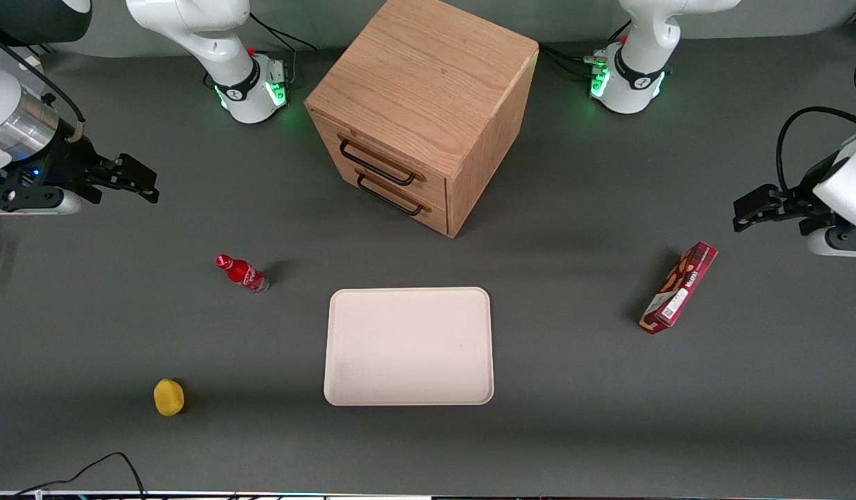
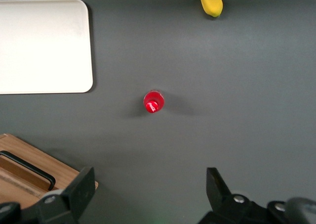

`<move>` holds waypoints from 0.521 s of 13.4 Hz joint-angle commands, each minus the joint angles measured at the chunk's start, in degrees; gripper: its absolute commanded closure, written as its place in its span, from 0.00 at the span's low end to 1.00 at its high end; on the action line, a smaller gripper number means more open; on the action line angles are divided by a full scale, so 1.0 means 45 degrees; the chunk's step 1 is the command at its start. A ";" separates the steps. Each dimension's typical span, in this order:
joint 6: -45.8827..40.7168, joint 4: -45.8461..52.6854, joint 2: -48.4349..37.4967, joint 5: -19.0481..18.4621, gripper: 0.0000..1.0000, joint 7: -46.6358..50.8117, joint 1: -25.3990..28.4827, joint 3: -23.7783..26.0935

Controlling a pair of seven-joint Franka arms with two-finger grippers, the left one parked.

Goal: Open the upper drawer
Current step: 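Move the right gripper toward the upper drawer's black handle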

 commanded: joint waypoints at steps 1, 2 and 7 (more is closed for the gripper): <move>-0.0570 0.0563 -0.0154 -0.0008 0.00 -0.0299 0.0103 0.0467; -0.0939 0.0894 -0.0058 -0.0008 0.00 -0.0299 0.0084 0.1109; -0.1549 0.1520 0.0215 0.1154 0.00 -0.0299 0.0084 0.3825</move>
